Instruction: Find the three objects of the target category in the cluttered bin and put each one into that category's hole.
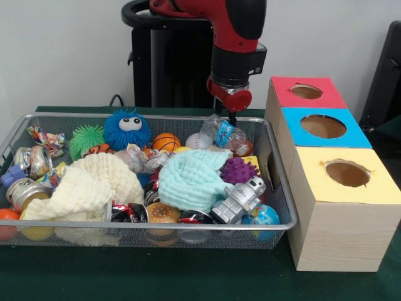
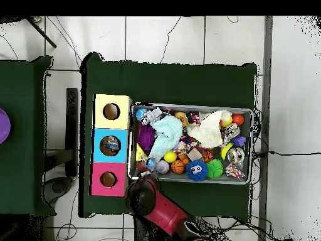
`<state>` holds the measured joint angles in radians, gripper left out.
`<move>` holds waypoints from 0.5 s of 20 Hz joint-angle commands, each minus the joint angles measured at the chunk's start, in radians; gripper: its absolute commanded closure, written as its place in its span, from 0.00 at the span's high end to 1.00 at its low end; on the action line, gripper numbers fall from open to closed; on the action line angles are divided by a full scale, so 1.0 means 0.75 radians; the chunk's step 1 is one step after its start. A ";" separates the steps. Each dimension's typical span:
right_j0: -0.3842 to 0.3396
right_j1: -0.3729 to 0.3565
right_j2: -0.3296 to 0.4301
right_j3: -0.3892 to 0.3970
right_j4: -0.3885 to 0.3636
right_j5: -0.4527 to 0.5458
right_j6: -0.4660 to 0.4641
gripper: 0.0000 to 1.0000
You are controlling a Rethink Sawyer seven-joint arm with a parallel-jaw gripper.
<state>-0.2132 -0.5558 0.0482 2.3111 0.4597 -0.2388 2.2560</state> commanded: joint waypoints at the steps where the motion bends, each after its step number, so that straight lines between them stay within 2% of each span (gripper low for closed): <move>1: -0.037 0.069 0.129 -0.224 -0.012 -0.109 0.298 1.00; 10: -0.023 0.015 0.108 -0.199 0.004 -0.054 0.282 1.00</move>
<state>-0.2209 -0.5594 0.0484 2.3111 0.4494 -0.2386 2.2560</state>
